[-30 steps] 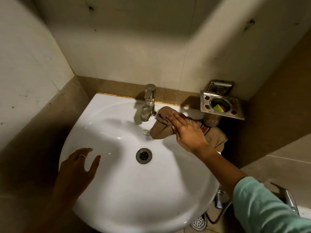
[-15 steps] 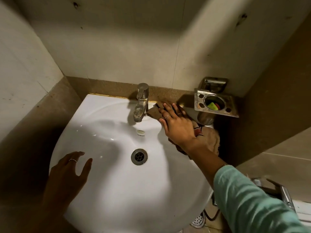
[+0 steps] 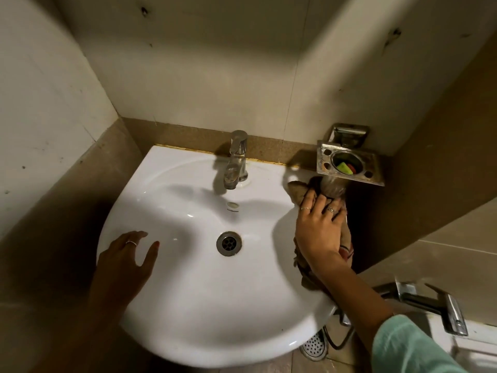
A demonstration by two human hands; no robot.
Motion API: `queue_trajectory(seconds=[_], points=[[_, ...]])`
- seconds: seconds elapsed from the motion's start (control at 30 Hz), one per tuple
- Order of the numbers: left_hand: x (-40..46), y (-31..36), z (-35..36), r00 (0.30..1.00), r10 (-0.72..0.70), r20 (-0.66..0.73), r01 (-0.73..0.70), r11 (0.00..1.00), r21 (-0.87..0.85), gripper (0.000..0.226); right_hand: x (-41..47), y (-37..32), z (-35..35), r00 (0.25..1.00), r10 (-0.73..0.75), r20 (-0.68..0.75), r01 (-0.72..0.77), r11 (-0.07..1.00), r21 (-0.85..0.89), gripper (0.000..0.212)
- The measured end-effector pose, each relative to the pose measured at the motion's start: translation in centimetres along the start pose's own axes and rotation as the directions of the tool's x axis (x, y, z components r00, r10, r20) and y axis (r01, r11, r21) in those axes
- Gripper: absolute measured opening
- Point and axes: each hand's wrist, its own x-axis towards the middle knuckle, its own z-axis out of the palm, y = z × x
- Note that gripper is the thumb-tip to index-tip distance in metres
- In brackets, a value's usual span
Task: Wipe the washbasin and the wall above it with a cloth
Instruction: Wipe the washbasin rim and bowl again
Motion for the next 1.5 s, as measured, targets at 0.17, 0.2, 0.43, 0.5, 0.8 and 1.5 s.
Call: queue_trajectory(seconds=[0.17,0.2,0.43,0.5,0.8,1.5], points=[[-0.3,-0.3,0.1,1.0,0.023,-0.01,-0.023,1.0,0.003,0.044,-3.7,0.6,-0.7,0.991,0.094,0.094,-0.094,0.996,-0.001,0.067],[-0.2,-0.3,0.2,1.0,0.018,-0.008,-0.018,1.0,0.001,0.045,-4.4,0.8,-1.0,0.99,0.084,0.116,-0.086,0.996,0.01,0.067],[-0.6,-0.1,0.0,1.0,0.004,-0.004,-0.005,1.0,-0.018,0.043,-10.9,0.7,-3.6,0.922,-0.103,0.374,0.063,0.991,0.116,0.063],[-0.7,0.0,-0.1,1.0,0.006,-0.015,-0.007,1.0,-0.023,0.042,-12.5,-0.1,-4.3,0.895,-0.165,0.415,0.095,0.978,0.184,0.059],[-0.8,-0.6,0.2,0.997,0.008,-0.077,-0.013,0.998,-0.055,0.045,-20.4,-6.6,-6.4,0.753,-0.651,0.098,0.469,0.635,0.614,0.051],[-0.1,-1.2,0.7,0.997,0.018,-0.074,-0.023,0.998,-0.066,0.04,-9.4,-6.0,-0.4,0.74,-0.49,0.462,0.229,0.828,0.511,0.045]])
